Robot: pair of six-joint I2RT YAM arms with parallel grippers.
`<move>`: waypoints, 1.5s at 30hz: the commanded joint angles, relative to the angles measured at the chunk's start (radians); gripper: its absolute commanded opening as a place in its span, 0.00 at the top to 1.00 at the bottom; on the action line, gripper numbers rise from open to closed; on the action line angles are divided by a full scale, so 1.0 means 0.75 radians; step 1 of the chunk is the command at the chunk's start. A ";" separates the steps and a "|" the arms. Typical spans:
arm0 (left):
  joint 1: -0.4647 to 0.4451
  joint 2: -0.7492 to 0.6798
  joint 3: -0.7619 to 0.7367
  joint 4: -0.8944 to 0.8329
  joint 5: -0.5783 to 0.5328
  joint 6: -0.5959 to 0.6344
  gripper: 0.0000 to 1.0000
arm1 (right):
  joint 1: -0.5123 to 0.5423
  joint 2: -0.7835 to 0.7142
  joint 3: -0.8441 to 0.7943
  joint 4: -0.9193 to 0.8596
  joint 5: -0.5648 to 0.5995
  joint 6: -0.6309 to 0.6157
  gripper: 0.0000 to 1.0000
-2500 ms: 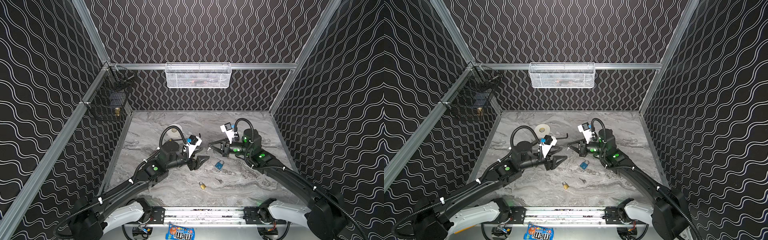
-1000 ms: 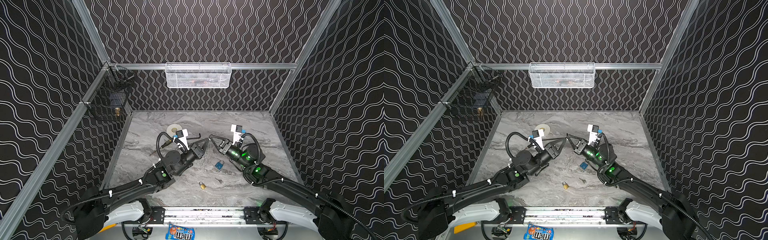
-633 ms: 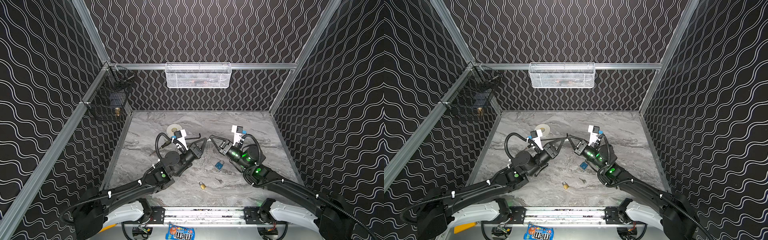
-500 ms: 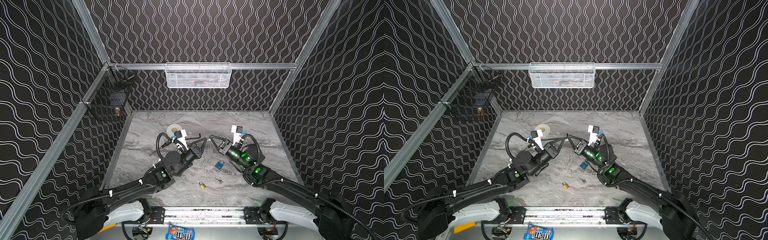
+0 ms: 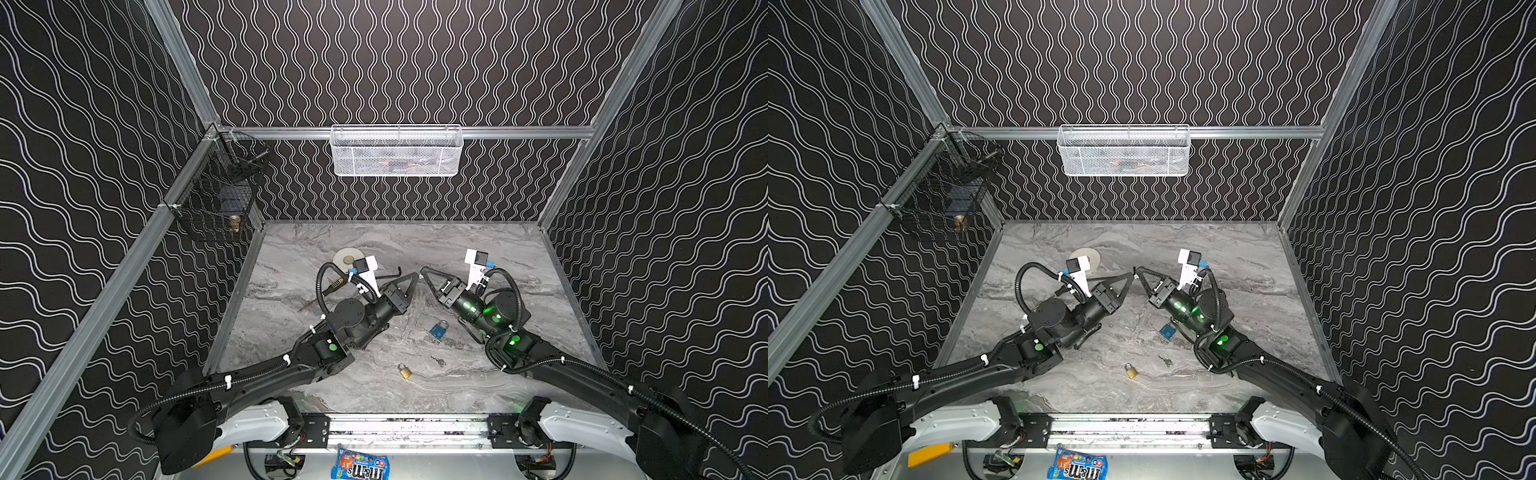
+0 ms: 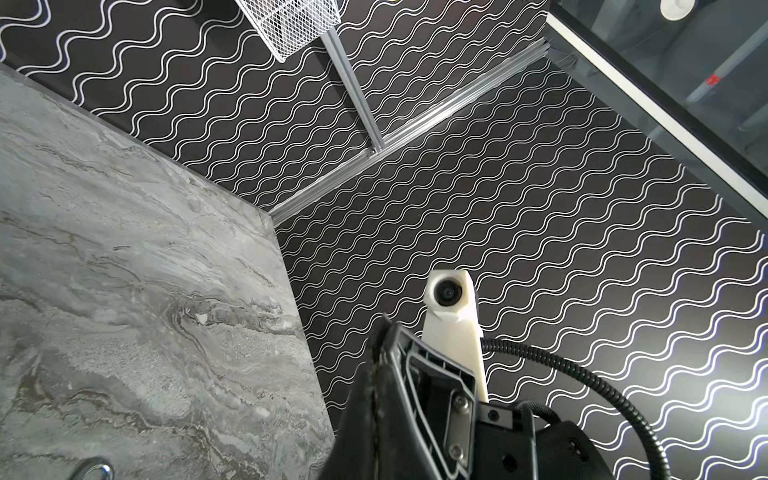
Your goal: Unlock with the key
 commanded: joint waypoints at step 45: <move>0.266 -0.032 0.358 -1.046 0.891 0.740 1.00 | -0.322 -0.018 0.128 -0.649 -1.061 -0.579 0.60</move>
